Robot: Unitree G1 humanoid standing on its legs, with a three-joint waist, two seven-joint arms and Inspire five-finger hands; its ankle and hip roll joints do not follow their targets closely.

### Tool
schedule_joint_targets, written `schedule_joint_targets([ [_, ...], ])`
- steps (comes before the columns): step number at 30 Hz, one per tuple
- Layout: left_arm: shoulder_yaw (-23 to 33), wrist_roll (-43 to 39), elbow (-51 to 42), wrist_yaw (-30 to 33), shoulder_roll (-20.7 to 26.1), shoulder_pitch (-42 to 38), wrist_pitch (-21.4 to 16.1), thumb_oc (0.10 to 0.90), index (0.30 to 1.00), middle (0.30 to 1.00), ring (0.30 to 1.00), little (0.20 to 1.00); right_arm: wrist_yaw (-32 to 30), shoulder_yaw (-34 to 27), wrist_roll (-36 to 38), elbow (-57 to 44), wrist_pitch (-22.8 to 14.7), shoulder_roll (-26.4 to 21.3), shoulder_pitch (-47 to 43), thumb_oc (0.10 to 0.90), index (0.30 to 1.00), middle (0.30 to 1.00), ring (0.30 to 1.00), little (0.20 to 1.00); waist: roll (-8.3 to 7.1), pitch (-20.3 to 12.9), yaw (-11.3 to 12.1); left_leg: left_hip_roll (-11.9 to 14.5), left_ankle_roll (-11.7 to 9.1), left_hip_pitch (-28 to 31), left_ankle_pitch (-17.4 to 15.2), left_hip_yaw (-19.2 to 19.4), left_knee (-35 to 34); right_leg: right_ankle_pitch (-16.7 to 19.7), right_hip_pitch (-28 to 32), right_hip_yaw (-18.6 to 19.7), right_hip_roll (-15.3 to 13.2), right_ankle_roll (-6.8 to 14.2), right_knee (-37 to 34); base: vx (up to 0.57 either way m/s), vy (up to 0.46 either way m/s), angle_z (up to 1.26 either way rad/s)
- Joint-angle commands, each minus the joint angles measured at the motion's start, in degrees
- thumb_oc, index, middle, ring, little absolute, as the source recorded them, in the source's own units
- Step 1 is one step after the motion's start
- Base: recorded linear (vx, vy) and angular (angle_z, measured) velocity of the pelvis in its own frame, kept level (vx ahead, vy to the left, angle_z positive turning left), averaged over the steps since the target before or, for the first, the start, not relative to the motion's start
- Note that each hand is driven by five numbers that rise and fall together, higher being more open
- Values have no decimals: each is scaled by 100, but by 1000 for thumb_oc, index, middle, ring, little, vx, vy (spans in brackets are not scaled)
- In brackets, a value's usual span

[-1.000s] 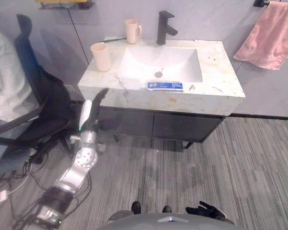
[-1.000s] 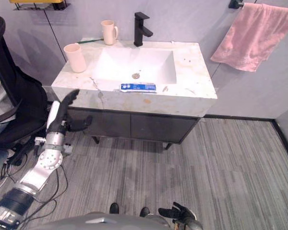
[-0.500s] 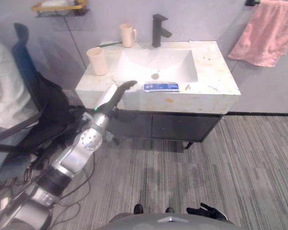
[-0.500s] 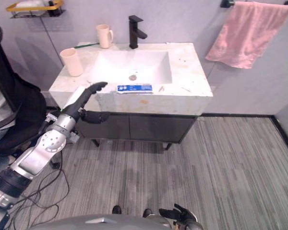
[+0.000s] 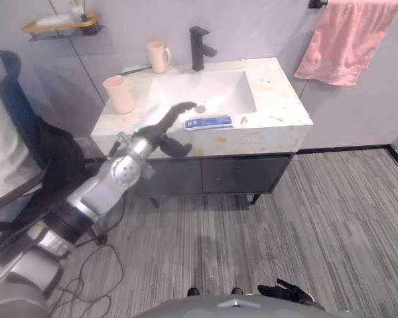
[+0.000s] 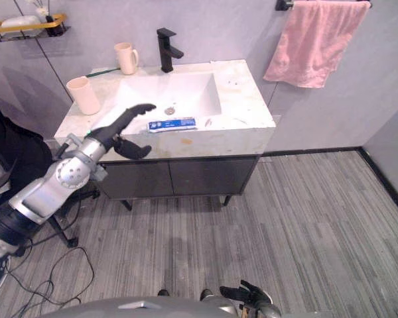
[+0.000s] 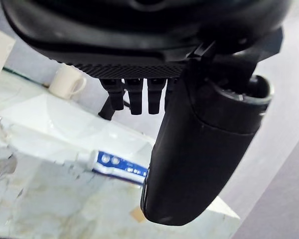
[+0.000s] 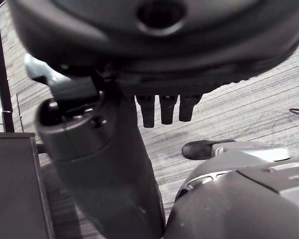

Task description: Organize the bathroom.

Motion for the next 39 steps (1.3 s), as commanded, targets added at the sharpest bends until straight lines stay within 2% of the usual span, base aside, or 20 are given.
schedule_joint_targets([
  [1, 541, 171, 127, 343, 377, -1145, -503, 800, 900, 900, 900, 900, 101, 60, -9, 177, -112, -154, -1, 800, 900, 900, 900, 900, -162, -195, 21, -78, 30, 199, -306, 341, -6, 231, -164, 306, -134, 431, -49, 57, -59, 0],
  [7, 68, -62, 238, 131, 388, -1671, -345, 800, 900, 900, 900, 900, 137, 100, 200, 232, -186, -184, -72, 800, 900, 900, 900, 900, -149, -185, -102, -12, -31, 304, -324, 451, 117, 182, -108, 370, -85, 359, -38, 66, -73, 0],
  [8, -25, -46, 304, 129, 361, -1737, -336, 800, 900, 900, 900, 900, 111, 110, 233, 183, -151, -199, -113, 800, 900, 900, 900, 900, -206, -132, -144, 48, -99, 185, -383, 505, 648, 168, -112, 402, -109, 300, -4, 33, -102, -6],
  [9, -72, -19, 351, 158, 341, -1773, -352, 800, 900, 900, 900, 900, 75, 130, 251, 119, -115, -208, -127, 800, 900, 900, 900, 900, -236, -74, -150, 128, -192, -23, -253, 511, 1112, 165, -108, 397, -110, 252, 20, 32, -131, -10],
  [10, -104, -32, 448, 165, 346, -1804, -443, 800, 900, 900, 900, 900, 59, 151, 312, 79, -114, -238, -127, 800, 900, 900, 900, 900, -276, 12, -128, 210, -284, -274, 44, 483, 1610, 157, -72, 405, -104, 187, 39, 22, -147, -19],
  [11, -174, -28, 572, 219, 370, -1859, -547, 800, 900, 900, 900, 900, 44, 164, 364, 43, -119, -278, -149, 800, 900, 900, 900, 900, -360, 127, -102, 208, -332, -679, 163, 300, 2465, 170, -92, 425, -134, 110, 98, 45, -134, -12],
  [13, -174, -117, 747, 235, 393, -1859, -717, 800, 900, 900, 900, 900, 40, 165, 386, 7, -101, -338, -168, 800, 900, 900, 900, 900, -391, 244, -60, 146, -313, -1026, 225, 130, 2852, 177, -75, 517, -111, 62, 135, 114, -29, -13],
  [14, -129, -59, 934, 279, 421, -1815, -844, 800, 900, 900, 900, 900, 125, 126, 360, 76, -149, -410, -187, 800, 900, 900, 900, 900, -342, 355, -12, -58, -278, -1291, 255, 48, 2406, 203, -20, 736, -15, 87, 110, 158, 70, -23],
  [15, -116, -53, 953, 283, 420, -1803, -861, 800, 900, 900, 900, 900, 140, 115, 338, 98, -161, -419, -192, 800, 900, 900, 900, 900, -332, 372, 11, -74, -273, -1262, 258, 74, 2256, 202, 6, 768, -9, 101, 97, 226, 143, -32],
  [16, -55, -79, 995, 266, 432, -1759, -884, 800, 900, 900, 900, 900, 147, 80, 221, 155, -189, -437, -216, 800, 900, 900, 900, 900, -260, 406, 56, -148, -258, -1301, 301, 122, 1525, 214, 57, 856, 72, 130, 69, 168, 114, -33],
  [18, -26, -72, 1011, 276, 425, -1727, -875, 800, 900, 900, 900, 900, 137, 86, 169, 172, -182, -460, -233, 800, 900, 900, 900, 900, -205, 435, 112, -228, -254, -1319, 489, 114, 1073, 195, 123, 972, 142, 131, 51, 199, 126, -33],
  [19, 28, -79, 902, 345, 454, -1666, -641, 800, 900, 900, 900, 900, 40, 148, 13, 162, -136, -482, -264, 800, 900, 900, 900, 900, -172, 421, 193, -418, -140, -1275, 441, -147, 811, 126, 140, 1163, 183, 150, 143, 244, 146, -30],
  [20, 102, -10, 813, 241, 439, -1637, -474, 800, 900, 900, 900, 900, 21, 141, 174, 160, -147, -450, -311, 800, 900, 900, 900, 900, -159, 328, 261, -503, -12, -1002, 332, -306, 521, 46, 157, 1162, 176, 192, 203, 220, 133, -54],
  [23, 221, 60, 801, 187, 449, -1573, -440, 800, 900, 900, 900, 900, 20, 117, -28, 98, -179, -353, -300, 800, 900, 900, 900, 900, -105, 233, 273, -487, 95, -619, 268, -235, 223, -41, 44, 965, 121, 317, 689, 116, 55, -95],
  [24, 196, 23, 869, 187, 537, -1653, -399, 800, 900, 900, 900, 900, 39, 145, -163, 43, -178, -308, -282, 800, 900, 900, 900, 900, -68, 202, 202, -453, 186, -390, 238, -219, 92, 113, -285, 911, 74, 458, 1340, 104, 48, -57],
  [27, 39, -114, 1172, 233, 585, -1842, -555, 800, 900, 900, 900, 900, 66, 104, -150, 21, -148, -272, -237, 800, 900, 900, 900, 900, 25, 210, 73, -384, 201, -143, 152, -286, -2, 151, -729, 756, -6, 552, 1820, 82, 36, -11],
  [30, -157, -277, 1355, 247, 619, -2183, -554, 800, 900, 900, 900, 900, 138, 120, -214, 88, -118, -269, -261, 800, 900, 900, 900, 900, 52, 254, -3, -344, 125, -11, 68, -266, -4, 44, -736, 710, -121, 488, 1190, 130, -1, 7],
  [32, -392, -499, 1470, 301, 688, -2403, -468, 800, 900, 900, 900, 900, 162, 189, -84, 172, -96, -316, -282, 800, 900, 900, 900, 900, 1, 237, -77, -449, 144, 33, -43, -329, 9, 450, -786, 1015, -153, 568, 454, 109, -23, 11],
  [34, -509, -628, 1567, 206, 775, -2514, -469, 800, 900, 900, 900, 900, 168, 194, -71, 176, -68, -312, -285, 800, 900, 900, 900, 900, -7, 240, -96, -466, 179, 48, -89, -322, 18, 544, -857, 1127, -144, 597, 428, 66, -27, 27],
  [39, -676, -710, 1668, -271, 930, -2510, -317, 800, 900, 900, 900, 900, 234, 104, -68, 267, -16, -363, -320, 800, 900, 900, 900, 900, -69, 105, -28, -511, 220, 19, -83, -350, -6, 724, -747, 1131, -111, 578, 95, 75, -51, 26],
])
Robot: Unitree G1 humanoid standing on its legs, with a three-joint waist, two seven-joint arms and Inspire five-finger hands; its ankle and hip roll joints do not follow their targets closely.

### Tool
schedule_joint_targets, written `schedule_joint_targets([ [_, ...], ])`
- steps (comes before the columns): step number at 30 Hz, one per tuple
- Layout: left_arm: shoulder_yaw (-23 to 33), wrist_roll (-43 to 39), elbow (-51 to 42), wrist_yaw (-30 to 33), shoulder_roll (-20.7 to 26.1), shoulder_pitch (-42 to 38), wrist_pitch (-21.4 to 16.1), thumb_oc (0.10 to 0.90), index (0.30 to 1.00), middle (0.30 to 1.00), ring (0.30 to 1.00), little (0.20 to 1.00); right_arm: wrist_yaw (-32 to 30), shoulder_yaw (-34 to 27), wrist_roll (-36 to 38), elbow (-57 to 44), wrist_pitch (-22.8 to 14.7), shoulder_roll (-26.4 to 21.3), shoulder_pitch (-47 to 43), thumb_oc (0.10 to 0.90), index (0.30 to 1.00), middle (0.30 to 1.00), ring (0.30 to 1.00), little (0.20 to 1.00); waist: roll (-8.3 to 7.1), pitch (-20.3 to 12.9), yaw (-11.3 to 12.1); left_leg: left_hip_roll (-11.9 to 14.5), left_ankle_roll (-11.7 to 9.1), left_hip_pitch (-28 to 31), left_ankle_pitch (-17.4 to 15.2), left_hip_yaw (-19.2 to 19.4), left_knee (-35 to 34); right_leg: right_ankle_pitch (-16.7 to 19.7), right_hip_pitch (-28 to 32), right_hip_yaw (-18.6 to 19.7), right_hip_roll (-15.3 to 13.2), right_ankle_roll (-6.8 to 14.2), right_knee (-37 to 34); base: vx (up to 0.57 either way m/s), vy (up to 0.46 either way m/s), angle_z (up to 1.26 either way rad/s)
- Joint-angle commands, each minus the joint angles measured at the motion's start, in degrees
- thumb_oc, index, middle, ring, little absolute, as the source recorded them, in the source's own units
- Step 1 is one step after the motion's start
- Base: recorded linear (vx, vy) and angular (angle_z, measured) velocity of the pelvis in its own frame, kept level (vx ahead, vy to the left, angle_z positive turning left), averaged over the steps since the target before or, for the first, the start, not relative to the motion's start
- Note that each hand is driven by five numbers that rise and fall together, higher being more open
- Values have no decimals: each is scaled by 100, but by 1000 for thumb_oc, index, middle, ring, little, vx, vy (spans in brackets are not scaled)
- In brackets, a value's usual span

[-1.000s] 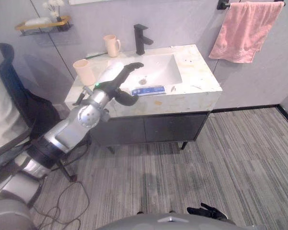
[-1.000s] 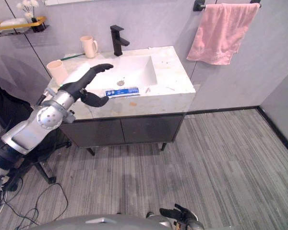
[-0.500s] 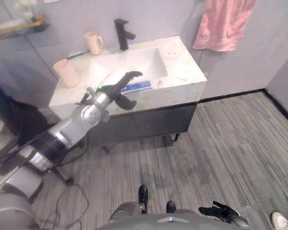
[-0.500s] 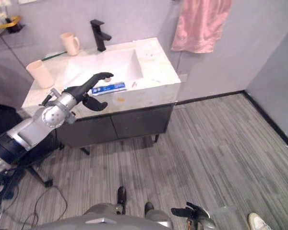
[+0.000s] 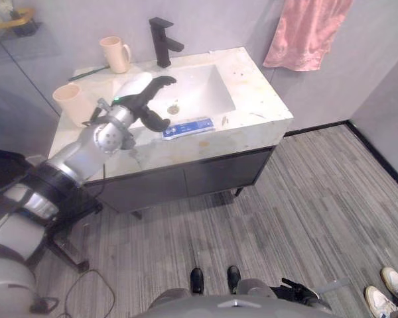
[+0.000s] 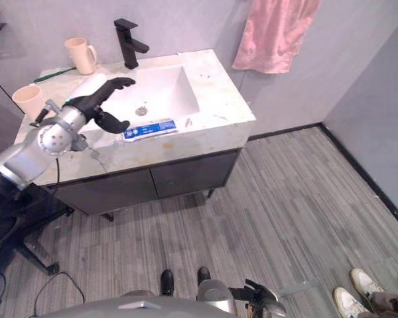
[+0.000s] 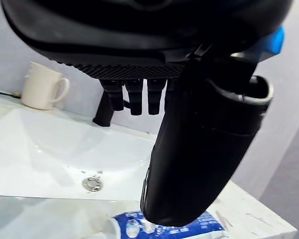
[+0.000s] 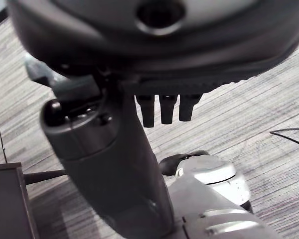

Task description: Organize the bathroom.

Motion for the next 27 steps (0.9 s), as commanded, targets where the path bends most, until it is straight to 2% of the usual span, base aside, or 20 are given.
schedule_joint_targets([
  [1, 293, -34, 149, -154, 140, -881, -72, 800, 900, 900, 900, 900, 116, -26, -62, -28, -59, -154, -77, 800, 900, 900, 900, 900, 15, -412, 30, -145, 43, 173, -261, 331, -7, 538, -431, 76, -5, 291, -132, 64, -29, 9],
  [3, 159, -113, 224, -419, 158, -837, 38, 800, 900, 900, 900, 900, 122, -17, -56, -24, -69, -181, -78, 800, 900, 900, 900, 900, 19, -453, 43, -128, 50, 212, -331, 325, -7, 475, -348, 50, 8, 293, -156, 99, -35, 3],
  [7, 94, -4, 436, -556, 121, -763, 121, 800, 900, 900, 900, 900, 122, 35, -118, -108, -28, -181, -97, 800, 900, 900, 900, 900, 6, -491, 46, -126, 72, 222, -361, 311, -7, 410, -281, 22, 27, 263, -165, 40, -43, 0],
  [13, 216, 510, 555, -136, 104, -602, 100, 800, 900, 900, 900, 900, 167, 141, -155, -38, 40, -154, -195, 800, 900, 900, 900, 900, -21, -581, 150, -118, 68, 193, -320, 277, -7, 354, -197, -23, 50, 195, -216, 2, -48, 5],
  [16, 345, 583, 681, 66, 196, -538, -55, 800, 900, 900, 900, 900, 162, 219, -147, -43, 36, -126, -206, 800, 900, 900, 900, 900, -22, -618, 200, -91, 48, 199, -313, 283, -7, 295, -124, -71, 60, 156, -241, 0, -51, 4],
  [20, 476, 222, 806, -215, 221, -390, -358, 800, 900, 900, 900, 900, 187, 245, -190, -18, 95, -143, -260, 800, 900, 900, 900, 900, -11, -664, 259, -49, 17, 233, -353, 276, -7, 198, -63, -118, 80, 136, -241, -4, -48, 6],
  [27, 501, 211, 899, -253, -65, -90, -420, 800, 900, 900, 900, 900, 169, 350, -276, 30, 173, -144, -353, 800, 900, 900, 900, 900, 13, -697, 291, 0, -29, 252, -345, 277, 5, 135, -28, -140, 97, 107, -241, -8, -37, 1],
])
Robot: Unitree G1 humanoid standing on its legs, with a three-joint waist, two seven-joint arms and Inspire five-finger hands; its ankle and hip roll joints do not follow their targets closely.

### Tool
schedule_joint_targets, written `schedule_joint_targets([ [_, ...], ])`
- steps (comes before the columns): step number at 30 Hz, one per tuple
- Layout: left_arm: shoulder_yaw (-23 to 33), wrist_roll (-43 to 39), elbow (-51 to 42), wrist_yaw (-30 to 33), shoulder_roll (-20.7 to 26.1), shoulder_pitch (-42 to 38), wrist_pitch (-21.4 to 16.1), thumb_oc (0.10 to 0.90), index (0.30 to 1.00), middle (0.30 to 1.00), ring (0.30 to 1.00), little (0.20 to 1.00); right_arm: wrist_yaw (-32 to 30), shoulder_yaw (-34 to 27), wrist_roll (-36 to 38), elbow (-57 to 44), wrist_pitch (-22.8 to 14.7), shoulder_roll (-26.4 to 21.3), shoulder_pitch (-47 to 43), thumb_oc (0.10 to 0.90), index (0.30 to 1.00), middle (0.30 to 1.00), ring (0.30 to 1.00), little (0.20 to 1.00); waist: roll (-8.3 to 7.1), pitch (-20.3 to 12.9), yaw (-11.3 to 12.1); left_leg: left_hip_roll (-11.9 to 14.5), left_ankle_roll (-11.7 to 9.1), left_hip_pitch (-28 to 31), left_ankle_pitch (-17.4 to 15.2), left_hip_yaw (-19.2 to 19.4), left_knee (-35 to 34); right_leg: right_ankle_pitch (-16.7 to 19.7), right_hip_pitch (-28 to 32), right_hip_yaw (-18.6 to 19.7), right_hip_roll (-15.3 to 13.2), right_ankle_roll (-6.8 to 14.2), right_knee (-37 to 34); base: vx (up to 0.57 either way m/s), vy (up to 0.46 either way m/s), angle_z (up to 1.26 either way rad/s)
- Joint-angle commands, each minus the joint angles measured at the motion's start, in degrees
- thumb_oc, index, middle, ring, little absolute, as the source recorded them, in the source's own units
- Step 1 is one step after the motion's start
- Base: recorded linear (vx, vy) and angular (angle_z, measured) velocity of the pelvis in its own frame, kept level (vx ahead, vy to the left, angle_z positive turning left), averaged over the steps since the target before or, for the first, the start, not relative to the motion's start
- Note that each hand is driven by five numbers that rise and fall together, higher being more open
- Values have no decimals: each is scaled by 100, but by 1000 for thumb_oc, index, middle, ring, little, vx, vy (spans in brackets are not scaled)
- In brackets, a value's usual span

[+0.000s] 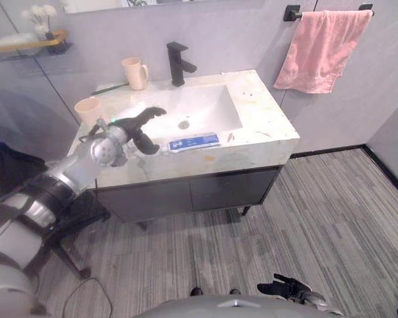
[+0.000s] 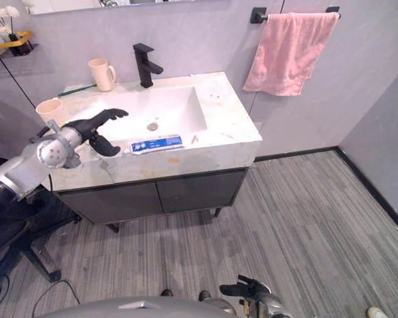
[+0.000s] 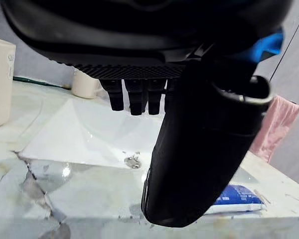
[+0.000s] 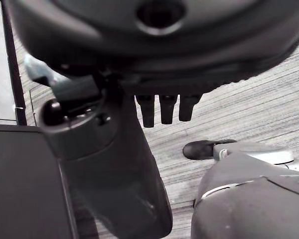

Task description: Organize the bathroom.

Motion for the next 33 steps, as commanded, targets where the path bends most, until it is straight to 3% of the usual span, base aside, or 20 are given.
schedule_joint_targets([
  [1, 779, 21, 391, 228, -100, -530, -425, 800, 900, 900, 900, 900, 6, 31, -90, 129, -36, -154, -136, 800, 900, 900, 900, 900, 7, -113, 130, -97, 116, 205, -190, 463, 37, 178, -229, 52, -15, 248, -46, 6, -33, 0],
  [33, 976, -29, 55, 563, -1013, -17, -466, 800, 900, 900, 900, 900, -4, 208, -47, 204, -31, -11, -191, 800, 900, 900, 900, 900, -30, -103, 131, -16, 42, 198, -289, 460, 233, 18, -90, -50, -4, 135, -46, 4, -16, 1],
])
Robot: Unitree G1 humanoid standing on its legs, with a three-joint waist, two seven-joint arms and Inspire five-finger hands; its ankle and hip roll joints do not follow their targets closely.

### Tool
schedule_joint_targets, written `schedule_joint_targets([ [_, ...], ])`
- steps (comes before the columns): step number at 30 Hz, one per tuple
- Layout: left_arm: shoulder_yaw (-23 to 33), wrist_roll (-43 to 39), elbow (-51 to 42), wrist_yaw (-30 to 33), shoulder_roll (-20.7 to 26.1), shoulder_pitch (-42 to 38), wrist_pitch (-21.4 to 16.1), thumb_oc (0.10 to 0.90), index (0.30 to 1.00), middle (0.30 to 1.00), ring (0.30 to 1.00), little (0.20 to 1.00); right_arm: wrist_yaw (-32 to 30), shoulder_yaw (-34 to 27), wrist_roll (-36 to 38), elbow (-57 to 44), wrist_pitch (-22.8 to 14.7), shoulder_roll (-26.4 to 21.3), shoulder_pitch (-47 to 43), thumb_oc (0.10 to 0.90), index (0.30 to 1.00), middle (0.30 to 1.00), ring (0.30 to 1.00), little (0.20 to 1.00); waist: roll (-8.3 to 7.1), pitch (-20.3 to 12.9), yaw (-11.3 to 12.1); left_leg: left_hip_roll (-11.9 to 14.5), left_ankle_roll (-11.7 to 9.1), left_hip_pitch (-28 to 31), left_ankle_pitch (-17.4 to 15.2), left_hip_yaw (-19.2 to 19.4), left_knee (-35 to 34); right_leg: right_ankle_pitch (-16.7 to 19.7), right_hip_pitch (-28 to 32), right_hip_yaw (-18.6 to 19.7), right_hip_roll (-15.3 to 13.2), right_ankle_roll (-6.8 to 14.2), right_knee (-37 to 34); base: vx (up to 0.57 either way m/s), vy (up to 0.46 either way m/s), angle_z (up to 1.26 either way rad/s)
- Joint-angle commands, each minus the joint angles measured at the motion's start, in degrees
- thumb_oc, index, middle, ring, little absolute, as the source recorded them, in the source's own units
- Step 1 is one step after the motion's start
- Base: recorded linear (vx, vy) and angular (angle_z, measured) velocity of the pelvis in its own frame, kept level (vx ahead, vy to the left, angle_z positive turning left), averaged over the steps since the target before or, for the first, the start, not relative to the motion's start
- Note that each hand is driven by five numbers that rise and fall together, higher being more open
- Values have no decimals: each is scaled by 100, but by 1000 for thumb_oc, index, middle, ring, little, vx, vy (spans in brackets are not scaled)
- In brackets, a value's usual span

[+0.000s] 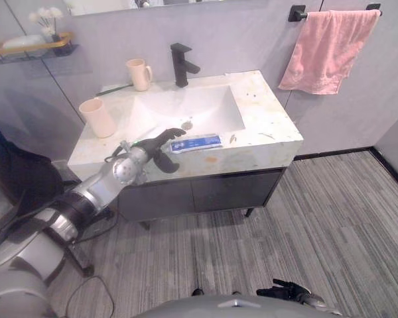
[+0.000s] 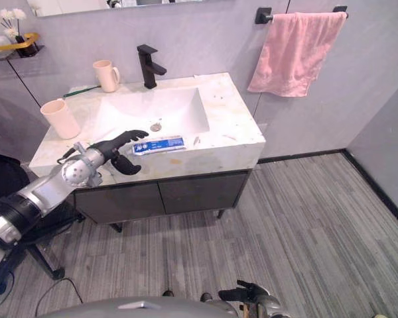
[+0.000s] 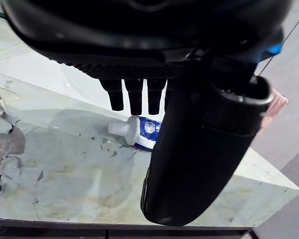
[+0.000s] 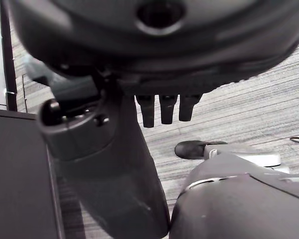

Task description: Organize the bathroom.

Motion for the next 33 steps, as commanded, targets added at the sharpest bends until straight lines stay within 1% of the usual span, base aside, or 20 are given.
schedule_joint_targets([
  [1, 922, 36, 64, 510, -100, -551, -355, 800, 900, 900, 900, 900, -27, 11, -47, 110, -144, -17, -184, 800, 900, 900, 900, 900, -100, -56, 35, -63, 61, 199, -281, 508, 237, 59, -99, 36, -43, 194, -45, 0, 0, 0],
  [8, 961, 45, 71, 529, -204, -521, -408, 800, 900, 900, 900, 900, -67, 0, -23, 118, -129, 10, -148, 800, 900, 900, 900, 900, -114, -38, 9, -45, 46, 188, -286, 530, 266, 53, -100, 37, -36, 184, -45, 0, 0, 0],
  [15, 958, 162, -18, 588, -223, -511, -340, 800, 900, 900, 900, 900, -88, -23, 20, 99, -160, 2, -116, 800, 900, 900, 900, 900, -118, -15, -18, -31, 31, 166, -294, 546, 308, 44, -97, 49, -25, 169, -45, 0, 0, 0],
  [16, 970, 143, 3, 554, -211, -508, -378, 676, 714, 714, 714, 714, -83, -41, 21, 108, -172, -5, -111, 800, 900, 900, 900, 900, -119, -15, -17, -31, 26, 157, -295, 546, 321, 41, -94, 47, -26, 170, -45, 0, 0, 0],
  [17, 965, 141, 13, 549, -215, -510, -383, 574, 561, 561, 561, 561, -93, -36, 32, 109, -174, 3, -108, 800, 900, 900, 900, 900, -121, -15, -19, -28, 25, 156, -298, 549, 326, 40, -92, 47, -25, 168, -45, 50, -4, 0],
  [18, 961, 125, 13, 552, -213, -512, -387, 489, 434, 434, 434, 434, -96, -41, 37, 114, -180, 1, -98, 800, 900, 900, 900, 900, -110, -10, -23, -19, 19, 195, -338, 546, 318, 1, -58, 45, -19, 173, -45, 0, 0, 0],
  [19, 960, 135, 7, 563, -234, -516, -381, 425, 338, 338, 338, 338, -105, -46, 29, 108, -182, 5, -94, 800, 900, 900, 900, 900, -122, 2, -30, -26, 20, 157, -301, 554, 338, 37, -83, 48, -26, 165, -45, 0, 0, 0],
  [20, 953, 135, -3, 540, -239, -529, -370, 400, 300, 300, 300, 300, -111, -46, 37, 118, -190, 9, -90, 800, 900, 900, 900, 900, -122, 5, -34, -25, 17, 153, -304, 558, 350, 37, -81, 48, -29, 164, -45, 0, 0, 0],
  [28, 959, 136, -55, 521, -309, -512, -265, 400, 300, 300, 300, 300, -132, -47, 64, 121, -203, 8, -55, 800, 900, 900, 900, 900, -115, 30, -54, -25, 16, 166, -362, 552, 389, -7, -35, 39, -36, 159, -45, 23, 2, 0],
  [33, 999, 238, -30, 621, -377, -446, -241, 400, 300, 300, 300, 300, -145, -50, 85, 84, -186, 11, -54, 800, 900, 900, 900, 900, -116, 49, -61, -45, 24, 148, -319, 540, 373, 27, -61, 43, -44, 148, -45, 0, 0, 0],
])
